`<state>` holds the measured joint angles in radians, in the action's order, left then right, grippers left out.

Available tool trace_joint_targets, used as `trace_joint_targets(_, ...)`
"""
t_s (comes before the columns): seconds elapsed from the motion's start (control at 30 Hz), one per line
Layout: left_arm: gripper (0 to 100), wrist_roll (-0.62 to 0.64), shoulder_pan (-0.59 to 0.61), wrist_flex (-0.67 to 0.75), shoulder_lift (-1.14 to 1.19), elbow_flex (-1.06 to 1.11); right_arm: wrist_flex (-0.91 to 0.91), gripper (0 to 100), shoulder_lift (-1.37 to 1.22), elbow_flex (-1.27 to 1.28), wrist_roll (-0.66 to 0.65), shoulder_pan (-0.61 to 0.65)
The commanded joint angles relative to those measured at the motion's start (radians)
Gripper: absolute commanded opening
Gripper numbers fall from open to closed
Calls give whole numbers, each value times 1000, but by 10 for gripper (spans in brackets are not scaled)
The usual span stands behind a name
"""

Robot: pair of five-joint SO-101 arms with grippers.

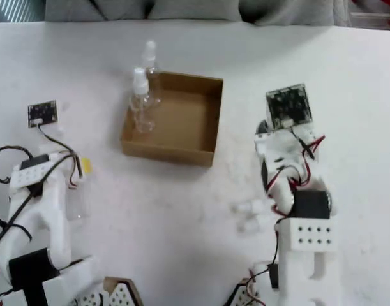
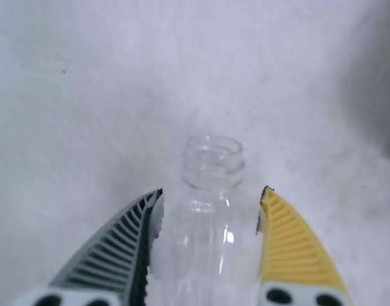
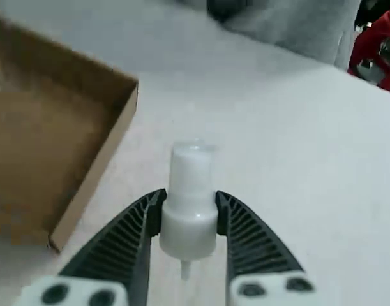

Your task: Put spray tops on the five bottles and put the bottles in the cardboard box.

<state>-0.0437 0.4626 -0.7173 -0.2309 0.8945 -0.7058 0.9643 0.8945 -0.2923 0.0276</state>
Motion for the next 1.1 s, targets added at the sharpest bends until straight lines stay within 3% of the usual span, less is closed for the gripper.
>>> trace_joint_targets(0.0,27,-11,-4,2,-45,-2,269,15,82,74,157,36)
trace_joint_targets(0.27,27,-11,-8,3,-45,-2,590,15,117,236,419,176)
trace_joint_targets(0.5,27,-11,-10,9,-48,-8,866,15,122,299,451,337)
trace_joint_targets(0.7,27,-11,-4,3,-104,-64,900,15,119,276,451,501)
trace_joint_targets(1.07,31,-11,16,9,-657,-78,898,15,117,31,450,519)
